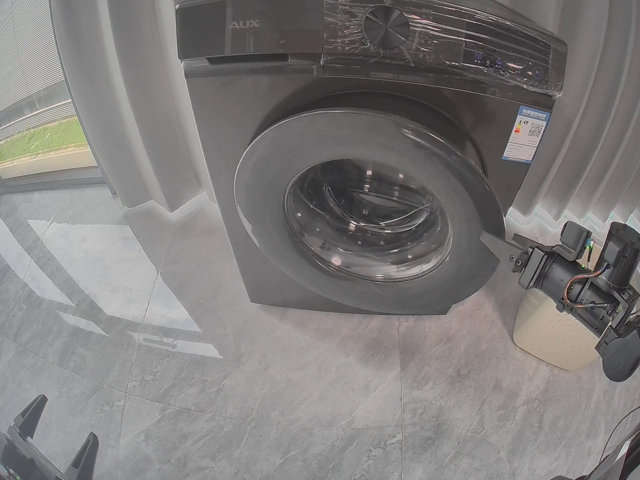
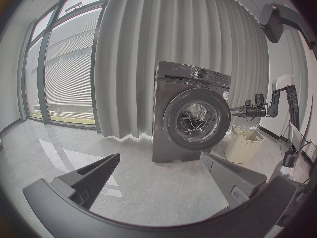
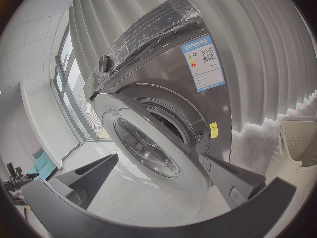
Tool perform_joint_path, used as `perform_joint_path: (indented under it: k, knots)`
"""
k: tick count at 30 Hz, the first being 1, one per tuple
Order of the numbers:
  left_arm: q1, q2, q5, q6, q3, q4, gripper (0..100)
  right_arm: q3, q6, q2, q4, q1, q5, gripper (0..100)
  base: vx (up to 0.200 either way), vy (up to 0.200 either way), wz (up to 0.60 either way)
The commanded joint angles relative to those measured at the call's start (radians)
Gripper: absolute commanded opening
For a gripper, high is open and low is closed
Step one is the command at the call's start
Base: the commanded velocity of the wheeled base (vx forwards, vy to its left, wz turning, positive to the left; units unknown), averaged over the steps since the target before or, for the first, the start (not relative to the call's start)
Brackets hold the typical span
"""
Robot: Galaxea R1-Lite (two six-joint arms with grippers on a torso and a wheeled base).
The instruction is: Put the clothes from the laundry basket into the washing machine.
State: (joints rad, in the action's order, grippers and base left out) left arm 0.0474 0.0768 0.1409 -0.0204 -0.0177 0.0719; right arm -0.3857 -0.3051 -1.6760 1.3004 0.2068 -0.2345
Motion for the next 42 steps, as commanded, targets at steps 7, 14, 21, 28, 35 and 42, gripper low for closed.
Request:
perform_joint_path:
  k: [7, 14, 21, 28, 35, 42]
  knots:
    - [0.000, 0.001, 0.000, -0.003, 0.018, 0.000, 100, 0.001, 0.000, -0.019, 0.002, 0.000, -0.002, 100, 0.000, -0.029, 0.00]
    - [0.000, 0.003, 0.000, -0.004, 0.018, 0.000, 100, -0.007, 0.000, -0.107, 0.109, -0.001, 0.006, 100, 0.000, 0.000, 0.00]
    - [0.000, 0.001, 0.000, -0.006, 0.018, 0.000, 100, -0.007, 0.003, -0.156, 0.188, -0.003, 0.026, 100, 0.000, 0.000, 0.00]
    - [0.000, 0.001, 0.000, -0.006, 0.018, 0.000, 100, -0.025, 0.020, -0.157, 0.178, -0.004, 0.040, 100, 0.000, 0.000, 0.00]
    - [0.000, 0.003, 0.000, -0.006, 0.018, 0.000, 100, -0.051, 0.040, -0.177, 0.186, -0.001, 0.113, 100, 0.000, 0.000, 0.00]
    - [0.000, 0.001, 0.000, -0.006, 0.018, 0.000, 100, -0.053, 0.096, -0.180, 0.188, -0.017, 0.121, 100, 0.000, 0.000, 0.00]
